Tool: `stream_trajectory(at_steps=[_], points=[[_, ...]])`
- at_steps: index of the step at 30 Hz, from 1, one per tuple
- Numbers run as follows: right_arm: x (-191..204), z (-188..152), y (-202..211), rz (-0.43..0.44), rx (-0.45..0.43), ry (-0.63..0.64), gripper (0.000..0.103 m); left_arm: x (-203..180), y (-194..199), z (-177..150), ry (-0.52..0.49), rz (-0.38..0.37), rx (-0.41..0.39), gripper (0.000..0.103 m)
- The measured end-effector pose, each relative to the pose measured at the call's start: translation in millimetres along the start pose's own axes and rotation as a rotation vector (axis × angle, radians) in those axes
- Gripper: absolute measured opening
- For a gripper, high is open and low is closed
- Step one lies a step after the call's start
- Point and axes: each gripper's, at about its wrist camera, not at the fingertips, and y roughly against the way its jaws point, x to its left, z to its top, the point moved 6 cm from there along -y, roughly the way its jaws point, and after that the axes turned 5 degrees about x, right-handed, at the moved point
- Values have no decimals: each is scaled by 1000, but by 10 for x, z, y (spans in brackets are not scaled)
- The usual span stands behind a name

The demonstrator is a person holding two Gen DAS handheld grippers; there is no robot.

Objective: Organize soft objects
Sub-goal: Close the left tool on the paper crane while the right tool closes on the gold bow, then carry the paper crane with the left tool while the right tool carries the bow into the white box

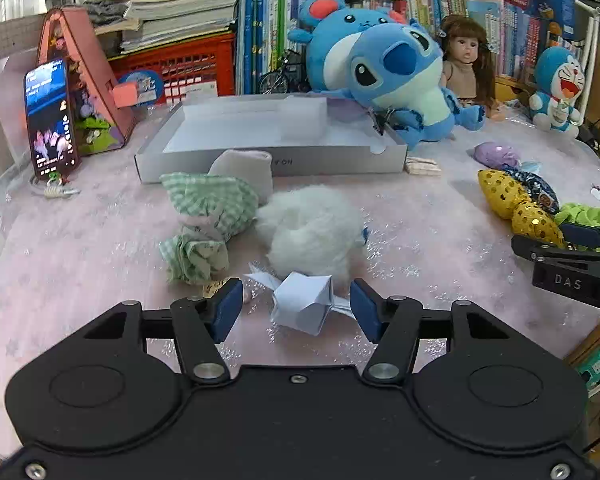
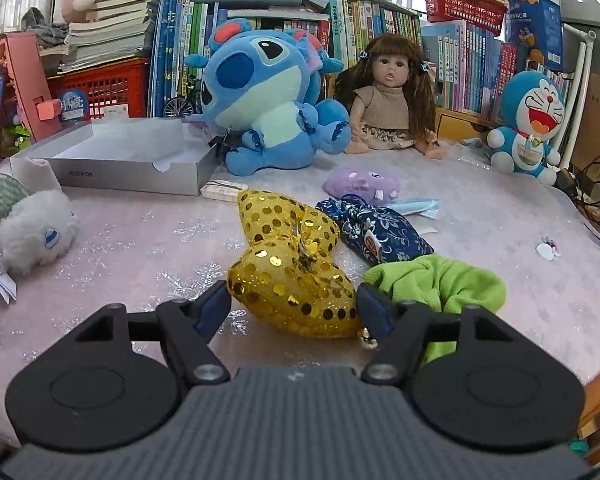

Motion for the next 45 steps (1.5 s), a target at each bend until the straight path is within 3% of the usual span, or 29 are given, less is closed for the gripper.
stream_trajectory(at_steps=[8,15,17,18,19,20,23,27,34,45], points=[[18,114,-28,4,-28,26,84,38,-138,-45,45,-34,52,52],[-5,257,-190,24,-28,-8,87,33,-213,-12,77,-71,64,33],[-17,274,-272,31,-6,-25,87,28,-198,-9,79,-77,60,33],[-21,275,-305,38,7,-31,86,20,-184,-7,75,-80,56,32],[-20,276,-337,49,19,-35,77,13,-166,-3,68,-81,53,32],[-10,271,-353,52,28,-41,60,8,-145,3,62,-81,49,32],[13,282,-332,51,20,-46,51,0,-76,38,52,-85,32,31],[59,363,-222,66,-21,-28,49,24,30,142,58,-89,-5,31],[177,683,-102,199,-71,-48,49,151,113,448,65,-95,-60,31],[663,1256,-394,317,-77,20,49,611,-141,1168,122,-50,-109,31]])
